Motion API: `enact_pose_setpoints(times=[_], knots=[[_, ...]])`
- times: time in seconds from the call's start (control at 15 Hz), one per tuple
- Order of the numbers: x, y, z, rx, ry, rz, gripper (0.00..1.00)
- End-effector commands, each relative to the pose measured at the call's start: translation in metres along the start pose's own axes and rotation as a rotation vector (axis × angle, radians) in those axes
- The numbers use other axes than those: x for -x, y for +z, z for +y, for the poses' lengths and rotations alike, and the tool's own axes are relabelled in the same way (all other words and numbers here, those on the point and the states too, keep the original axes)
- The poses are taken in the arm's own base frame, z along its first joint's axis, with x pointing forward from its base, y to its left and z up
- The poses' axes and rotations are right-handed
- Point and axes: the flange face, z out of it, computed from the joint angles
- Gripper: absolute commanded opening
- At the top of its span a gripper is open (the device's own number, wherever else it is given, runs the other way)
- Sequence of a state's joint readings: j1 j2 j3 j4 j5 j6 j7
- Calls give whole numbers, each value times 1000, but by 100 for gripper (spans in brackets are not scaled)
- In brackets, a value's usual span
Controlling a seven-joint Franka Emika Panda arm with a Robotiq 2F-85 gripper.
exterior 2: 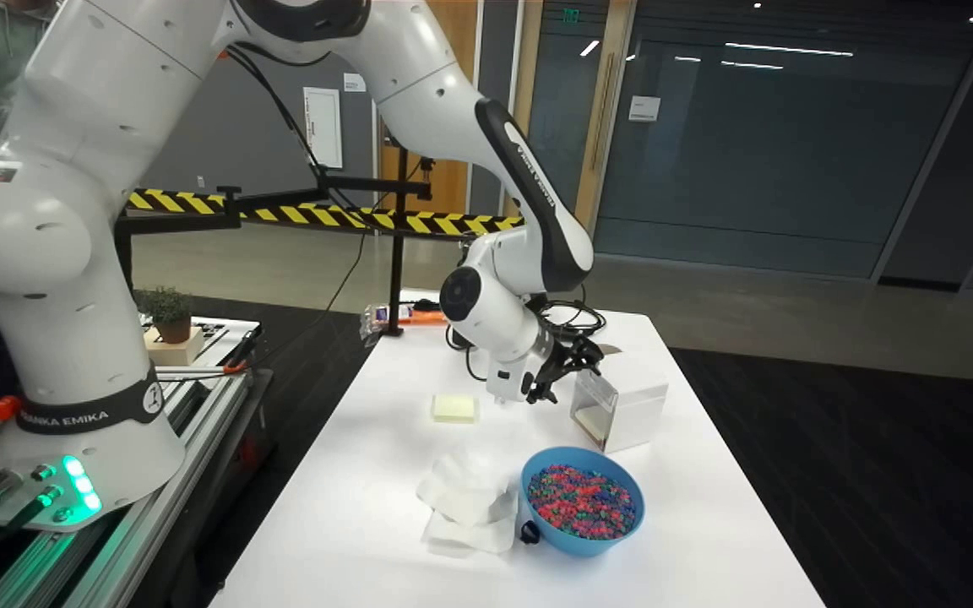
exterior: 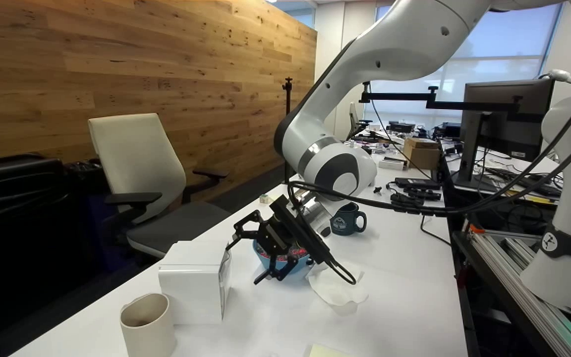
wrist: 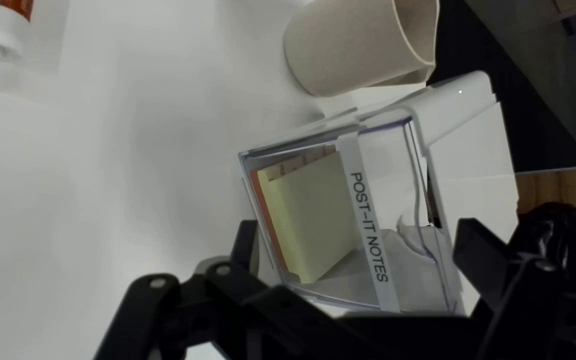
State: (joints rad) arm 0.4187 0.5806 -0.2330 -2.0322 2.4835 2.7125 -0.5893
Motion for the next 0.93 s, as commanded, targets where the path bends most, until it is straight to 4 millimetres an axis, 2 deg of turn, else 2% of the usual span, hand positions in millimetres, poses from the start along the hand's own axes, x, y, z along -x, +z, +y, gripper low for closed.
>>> enact_pose_setpoints(times=[0.0, 0.33, 0.87], knots=[[-2, -4, -3, -6, -46, -12, 100], [5, -7, -7, -30, -30, -45, 100], [7, -2, 3, 5, -89, -74, 100]])
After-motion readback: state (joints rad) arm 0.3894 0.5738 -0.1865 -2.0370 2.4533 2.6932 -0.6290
